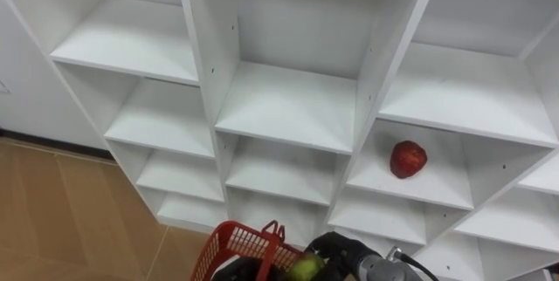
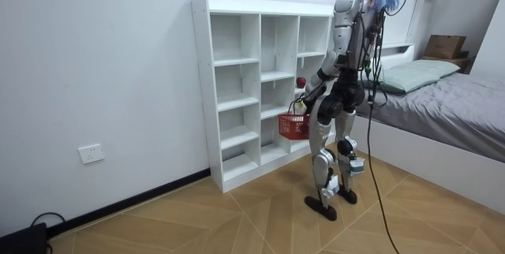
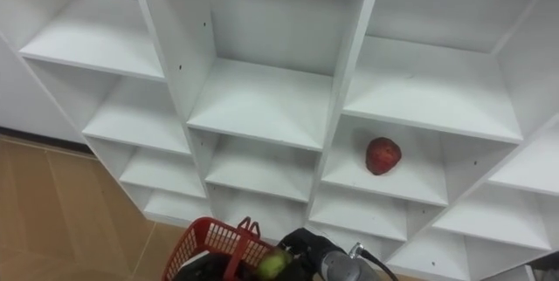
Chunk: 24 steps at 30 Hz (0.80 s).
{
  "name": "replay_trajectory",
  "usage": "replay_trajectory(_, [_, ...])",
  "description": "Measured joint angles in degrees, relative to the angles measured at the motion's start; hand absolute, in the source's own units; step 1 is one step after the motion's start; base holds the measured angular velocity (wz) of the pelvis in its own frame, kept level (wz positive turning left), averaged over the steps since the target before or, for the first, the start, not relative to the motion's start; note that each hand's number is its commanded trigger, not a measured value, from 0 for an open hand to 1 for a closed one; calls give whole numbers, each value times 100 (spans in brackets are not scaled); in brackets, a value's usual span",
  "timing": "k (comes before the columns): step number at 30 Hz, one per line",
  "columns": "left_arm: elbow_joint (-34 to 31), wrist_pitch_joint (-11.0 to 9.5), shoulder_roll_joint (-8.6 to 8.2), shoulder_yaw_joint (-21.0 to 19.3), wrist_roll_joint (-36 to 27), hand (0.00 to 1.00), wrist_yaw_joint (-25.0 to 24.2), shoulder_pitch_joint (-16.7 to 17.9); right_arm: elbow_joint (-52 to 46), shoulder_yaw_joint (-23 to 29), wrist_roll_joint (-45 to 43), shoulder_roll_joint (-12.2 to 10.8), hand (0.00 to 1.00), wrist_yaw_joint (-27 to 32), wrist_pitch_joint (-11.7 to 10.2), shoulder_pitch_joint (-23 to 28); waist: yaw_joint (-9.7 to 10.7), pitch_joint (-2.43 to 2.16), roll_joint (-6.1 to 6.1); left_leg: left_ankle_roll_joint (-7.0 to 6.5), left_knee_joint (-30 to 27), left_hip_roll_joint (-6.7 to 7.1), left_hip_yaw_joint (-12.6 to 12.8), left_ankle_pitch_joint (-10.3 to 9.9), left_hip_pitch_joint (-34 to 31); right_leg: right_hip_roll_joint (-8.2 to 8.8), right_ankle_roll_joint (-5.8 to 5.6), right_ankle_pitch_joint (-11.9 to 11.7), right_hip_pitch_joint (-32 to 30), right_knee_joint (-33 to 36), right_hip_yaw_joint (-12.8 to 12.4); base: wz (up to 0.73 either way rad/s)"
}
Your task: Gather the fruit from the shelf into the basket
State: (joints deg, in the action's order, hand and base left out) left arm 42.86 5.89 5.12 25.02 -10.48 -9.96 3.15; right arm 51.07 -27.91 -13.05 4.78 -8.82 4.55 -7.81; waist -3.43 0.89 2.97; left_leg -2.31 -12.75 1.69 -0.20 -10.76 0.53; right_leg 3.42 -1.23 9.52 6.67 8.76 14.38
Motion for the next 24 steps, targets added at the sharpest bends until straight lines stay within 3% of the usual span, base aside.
replay_trajectory(8, [-1,-8,-1,9,0,100,-198,-7,28,-2,4,-1,100,87,3,0,-8,2,-3,-1,-1,-4,0,-1,1,3,0,0,-2,-1,1,0])
replay_trajectory(9, [-1,-8,-2,10,0,100,-202,-8,28,-2,5,-3,93,103,3,0,-8,2,-3,-1,-1,-4,0,-1,2,3,0,0,-2,-1,1,0])
replay_trajectory(10, [-2,-8,-2,10,0,100,-207,-9,28,-3,7,-7,78,123,3,0,-8,2,-4,-1,-1,-4,0,-1,3,3,0,0,-2,-1,0,0])
replay_trajectory(11, [-2,-8,-2,10,0,100,-210,-9,28,-3,7,-7,74,130,3,0,-8,2,-3,-1,-1,-4,0,-1,3,3,0,0,-2,-1,0,0])
replay_trajectory(12, [-3,-8,-2,10,0,100,-213,-9,29,-3,7,-6,53,153,3,0,-8,2,-4,-1,-1,-4,0,-1,3,3,0,0,-2,-1,0,0])
replay_trajectory(13, [-3,-8,-2,10,0,100,-217,-9,29,-3,9,-8,16,178,3,0,-8,2,-4,-1,-1,-4,0,-1,4,3,0,0,-2,-1,-1,0])
replay_trajectory(14, [-3,-8,-3,10,0,100,-221,-10,29,-3,9,-8,2,182,3,0,-8,2,-4,-1,-1,-5,0,-1,4,3,0,0,-2,-1,-1,0])
replay_trajectory(24, [-4,-12,-4,170,2,100,-233,-12,29,-15,-17,-24,0,199,3,0,-11,4,-11,-1,-1,-1,-1,-1,5,2,0,0,1,1,-1,0])
